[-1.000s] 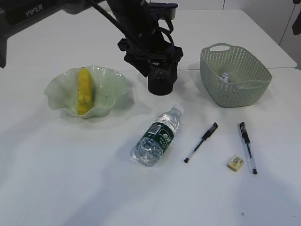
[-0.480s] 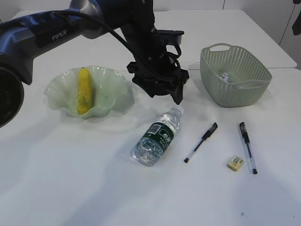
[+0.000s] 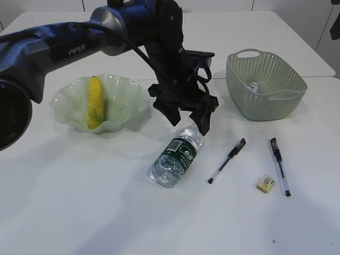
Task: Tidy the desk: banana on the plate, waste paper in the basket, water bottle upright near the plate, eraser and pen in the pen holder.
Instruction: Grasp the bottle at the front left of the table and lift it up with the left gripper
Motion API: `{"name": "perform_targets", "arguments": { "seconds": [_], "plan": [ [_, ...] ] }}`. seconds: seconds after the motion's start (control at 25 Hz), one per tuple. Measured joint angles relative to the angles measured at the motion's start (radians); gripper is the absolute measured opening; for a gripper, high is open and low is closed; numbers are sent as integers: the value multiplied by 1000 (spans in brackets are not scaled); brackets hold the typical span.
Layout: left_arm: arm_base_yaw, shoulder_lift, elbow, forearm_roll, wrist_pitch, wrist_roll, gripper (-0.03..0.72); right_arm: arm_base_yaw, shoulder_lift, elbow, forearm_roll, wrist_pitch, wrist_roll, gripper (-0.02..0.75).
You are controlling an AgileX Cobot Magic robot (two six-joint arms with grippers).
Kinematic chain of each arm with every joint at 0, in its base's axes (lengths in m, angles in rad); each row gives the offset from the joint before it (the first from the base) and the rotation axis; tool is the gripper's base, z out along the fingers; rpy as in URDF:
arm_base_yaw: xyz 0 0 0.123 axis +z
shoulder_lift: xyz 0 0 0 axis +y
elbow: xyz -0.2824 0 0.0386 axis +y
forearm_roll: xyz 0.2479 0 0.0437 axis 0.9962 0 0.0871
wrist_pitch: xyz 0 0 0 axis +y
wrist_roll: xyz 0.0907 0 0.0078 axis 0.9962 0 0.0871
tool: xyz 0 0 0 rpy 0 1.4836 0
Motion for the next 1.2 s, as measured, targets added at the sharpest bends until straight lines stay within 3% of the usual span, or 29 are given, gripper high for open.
{"name": "perform_targets", "arguments": {
  "seconds": [0.24, 1.2],
  "plan": [
    [0, 5, 51, 8, 0, 0, 592, 0, 0, 0, 0, 0, 0, 270],
    [-1, 52, 51, 4, -6, 0, 592, 0, -2, 0, 0, 0, -2, 270]
  ]
}}
